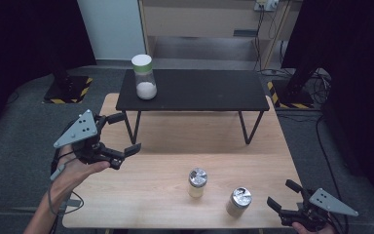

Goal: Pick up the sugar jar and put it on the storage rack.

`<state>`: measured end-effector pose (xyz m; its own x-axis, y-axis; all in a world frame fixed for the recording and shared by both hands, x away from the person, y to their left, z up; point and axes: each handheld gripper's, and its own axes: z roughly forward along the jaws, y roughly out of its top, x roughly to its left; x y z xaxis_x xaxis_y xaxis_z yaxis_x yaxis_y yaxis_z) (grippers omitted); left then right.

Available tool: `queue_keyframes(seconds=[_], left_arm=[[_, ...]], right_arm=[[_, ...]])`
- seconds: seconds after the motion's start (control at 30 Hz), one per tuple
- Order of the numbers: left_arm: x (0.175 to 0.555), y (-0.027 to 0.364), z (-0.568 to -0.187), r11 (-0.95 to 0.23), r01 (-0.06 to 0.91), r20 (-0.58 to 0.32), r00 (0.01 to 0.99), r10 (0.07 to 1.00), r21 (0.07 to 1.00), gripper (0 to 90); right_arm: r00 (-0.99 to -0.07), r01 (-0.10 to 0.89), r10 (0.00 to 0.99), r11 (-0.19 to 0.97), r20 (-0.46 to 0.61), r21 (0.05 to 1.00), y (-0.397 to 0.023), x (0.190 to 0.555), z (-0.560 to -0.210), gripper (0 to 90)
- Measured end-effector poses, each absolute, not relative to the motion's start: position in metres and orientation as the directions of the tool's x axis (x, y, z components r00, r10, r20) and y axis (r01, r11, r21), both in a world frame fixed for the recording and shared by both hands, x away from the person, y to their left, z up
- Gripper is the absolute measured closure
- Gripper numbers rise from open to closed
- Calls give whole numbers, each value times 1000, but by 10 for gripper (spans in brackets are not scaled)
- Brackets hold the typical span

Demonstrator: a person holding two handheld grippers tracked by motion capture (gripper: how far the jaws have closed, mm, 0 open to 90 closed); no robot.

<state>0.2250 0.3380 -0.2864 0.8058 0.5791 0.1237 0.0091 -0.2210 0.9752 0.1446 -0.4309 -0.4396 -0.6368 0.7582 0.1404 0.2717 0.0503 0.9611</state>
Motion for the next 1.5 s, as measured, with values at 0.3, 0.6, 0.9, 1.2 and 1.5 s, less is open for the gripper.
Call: queue_keyframes(seconds=[0.3,0.6,0.9,1.2,1.5], left_arm=[[214,351,-322,-169,46,67,793,606,985,15],[204,360,-349,-160,91,34,764,645,983,14],[193,369,-376,-134,128,-2,733,680,983,12],[182,376,-401,-104,176,-49,695,717,979,12],[175,379,-426,-67,209,-93,671,736,976,12]], right_arm=[[-638,270,758,53,138,961,-431,145,-440,34],[-637,270,758,55,136,961,-430,145,-439,34],[-638,268,759,60,131,961,-430,145,-439,34],[-639,269,758,62,130,961,-429,145,-439,34],[-640,267,758,64,127,962,-429,145,-439,34]])
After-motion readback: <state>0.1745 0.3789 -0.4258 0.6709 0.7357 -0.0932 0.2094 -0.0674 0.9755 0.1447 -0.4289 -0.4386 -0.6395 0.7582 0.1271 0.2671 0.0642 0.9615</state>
